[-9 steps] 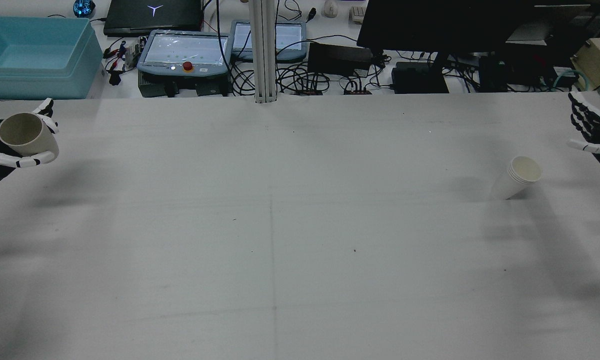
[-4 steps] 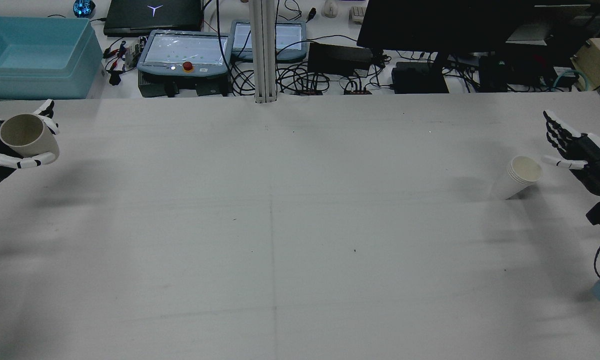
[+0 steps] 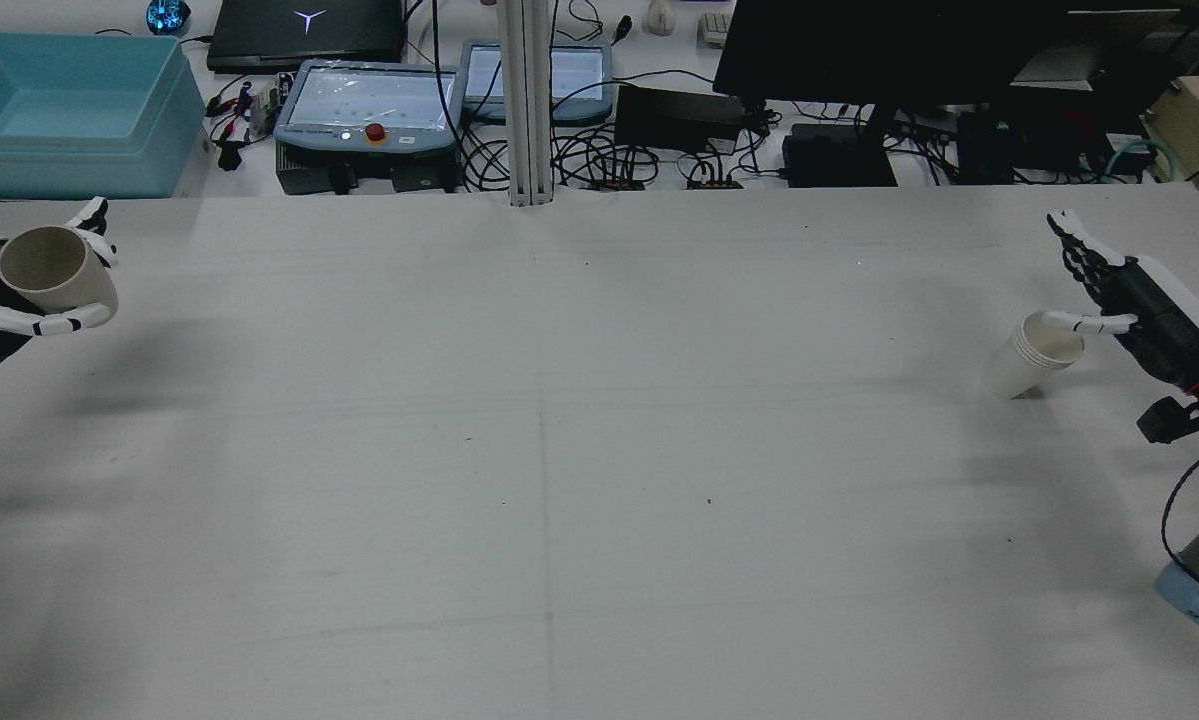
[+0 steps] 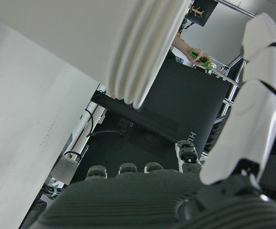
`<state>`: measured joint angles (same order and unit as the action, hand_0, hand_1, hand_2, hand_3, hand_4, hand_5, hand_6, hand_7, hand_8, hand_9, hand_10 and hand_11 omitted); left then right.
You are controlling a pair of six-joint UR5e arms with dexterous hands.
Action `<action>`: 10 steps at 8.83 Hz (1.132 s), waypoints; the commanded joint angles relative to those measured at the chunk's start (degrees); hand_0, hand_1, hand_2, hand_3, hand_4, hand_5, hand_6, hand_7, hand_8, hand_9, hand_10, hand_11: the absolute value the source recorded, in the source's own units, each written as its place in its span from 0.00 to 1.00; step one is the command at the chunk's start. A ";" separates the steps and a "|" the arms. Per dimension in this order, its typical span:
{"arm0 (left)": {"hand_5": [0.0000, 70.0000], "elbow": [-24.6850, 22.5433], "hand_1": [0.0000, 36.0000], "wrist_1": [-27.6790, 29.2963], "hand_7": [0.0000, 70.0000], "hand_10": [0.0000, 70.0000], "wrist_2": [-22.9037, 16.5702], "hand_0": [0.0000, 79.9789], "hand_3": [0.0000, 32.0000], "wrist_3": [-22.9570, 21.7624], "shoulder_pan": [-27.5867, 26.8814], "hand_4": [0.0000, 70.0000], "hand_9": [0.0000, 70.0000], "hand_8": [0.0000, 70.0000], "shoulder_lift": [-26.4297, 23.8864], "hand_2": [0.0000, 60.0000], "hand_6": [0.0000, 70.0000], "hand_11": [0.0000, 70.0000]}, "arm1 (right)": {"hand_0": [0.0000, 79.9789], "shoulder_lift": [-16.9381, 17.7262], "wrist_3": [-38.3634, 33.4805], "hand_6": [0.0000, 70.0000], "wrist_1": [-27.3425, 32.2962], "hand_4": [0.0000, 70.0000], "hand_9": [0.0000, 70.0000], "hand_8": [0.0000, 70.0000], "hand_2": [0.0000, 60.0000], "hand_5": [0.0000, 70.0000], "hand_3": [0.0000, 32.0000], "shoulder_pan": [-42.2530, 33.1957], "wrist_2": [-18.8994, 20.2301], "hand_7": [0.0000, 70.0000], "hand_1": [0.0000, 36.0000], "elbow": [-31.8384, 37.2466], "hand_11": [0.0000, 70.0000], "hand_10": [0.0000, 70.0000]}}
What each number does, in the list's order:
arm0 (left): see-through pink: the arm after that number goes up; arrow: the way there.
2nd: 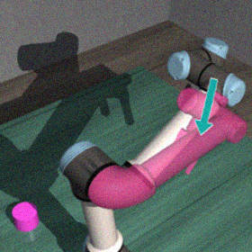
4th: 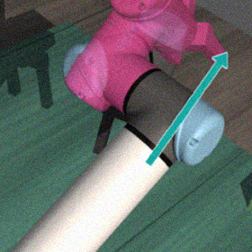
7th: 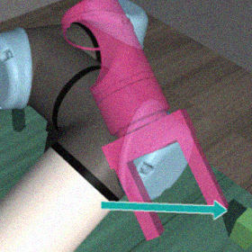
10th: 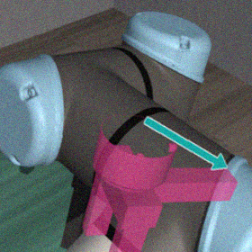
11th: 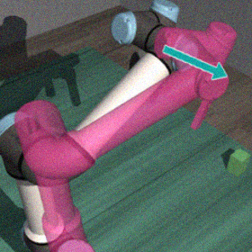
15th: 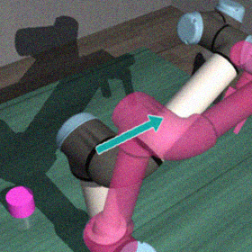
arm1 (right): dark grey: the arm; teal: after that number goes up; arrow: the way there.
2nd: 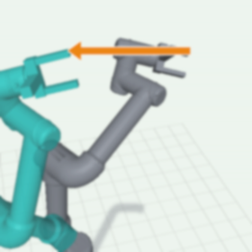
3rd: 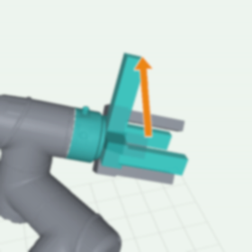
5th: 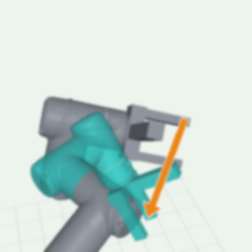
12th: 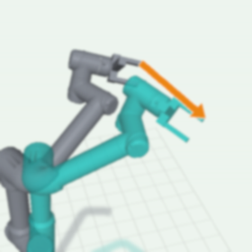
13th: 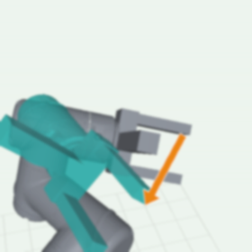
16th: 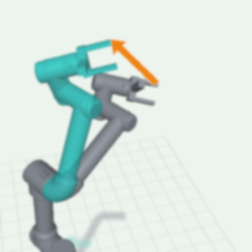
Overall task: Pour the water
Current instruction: 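Move the right hand to the other white paper cup, then close the right hand fingers around the second white cup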
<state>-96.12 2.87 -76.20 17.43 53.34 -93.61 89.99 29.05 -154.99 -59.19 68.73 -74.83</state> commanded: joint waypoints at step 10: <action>0.68 -0.56 0.92 -0.85 0.03 0.04 0.00 0.66 0.00 0.15 -0.17 0.45 0.00 0.00 -0.17 1.00 0.00 0.09 | 0.57 3.70 -3.80 0.00 0.83 0.00 0.00 0.00 0.29 0.00 0.26 6.63 -5.78 0.00 0.40 -2.17 0.04 0.01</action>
<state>-96.72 2.04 -76.20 17.49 53.26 -93.80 93.01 32.17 -154.30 -52.82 65.74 -77.37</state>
